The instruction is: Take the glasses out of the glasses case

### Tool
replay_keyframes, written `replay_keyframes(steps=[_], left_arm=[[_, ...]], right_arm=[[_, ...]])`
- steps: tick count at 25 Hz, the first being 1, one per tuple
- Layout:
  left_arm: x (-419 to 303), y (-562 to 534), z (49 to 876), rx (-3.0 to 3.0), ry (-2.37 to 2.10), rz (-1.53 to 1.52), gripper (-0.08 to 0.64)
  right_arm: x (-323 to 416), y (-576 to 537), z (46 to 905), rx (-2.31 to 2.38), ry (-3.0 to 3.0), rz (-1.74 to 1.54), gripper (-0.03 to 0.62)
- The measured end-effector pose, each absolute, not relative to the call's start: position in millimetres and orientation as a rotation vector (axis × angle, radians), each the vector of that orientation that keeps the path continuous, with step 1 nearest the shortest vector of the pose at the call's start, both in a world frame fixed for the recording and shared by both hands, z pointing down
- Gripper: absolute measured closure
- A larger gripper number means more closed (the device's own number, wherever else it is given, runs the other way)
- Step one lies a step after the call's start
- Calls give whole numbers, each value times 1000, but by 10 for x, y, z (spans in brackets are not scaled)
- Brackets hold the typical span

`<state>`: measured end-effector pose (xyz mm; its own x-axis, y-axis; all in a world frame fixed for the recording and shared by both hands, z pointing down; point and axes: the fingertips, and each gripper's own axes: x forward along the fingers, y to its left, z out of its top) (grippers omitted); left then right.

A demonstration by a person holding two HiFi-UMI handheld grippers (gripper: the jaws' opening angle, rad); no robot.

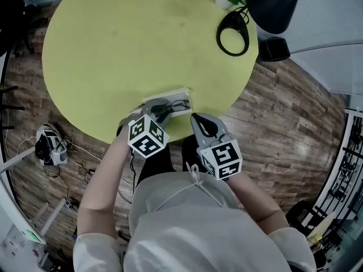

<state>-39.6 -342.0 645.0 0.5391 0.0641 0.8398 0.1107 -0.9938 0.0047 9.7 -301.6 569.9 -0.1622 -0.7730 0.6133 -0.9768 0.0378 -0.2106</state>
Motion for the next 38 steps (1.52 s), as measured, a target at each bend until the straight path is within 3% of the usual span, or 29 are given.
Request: replay_keyframes(steps=[21, 38], left_arm=[[-381, -3350, 6705, -2354, -442, -1584, 540], [-322, -3563, 6085, -2482, -179, -1452, 543]], right_arm=[[248, -2844, 5768, 1806, -1933, 903, 594], [411, -2754, 5471, 1882, -1935, 852, 594]])
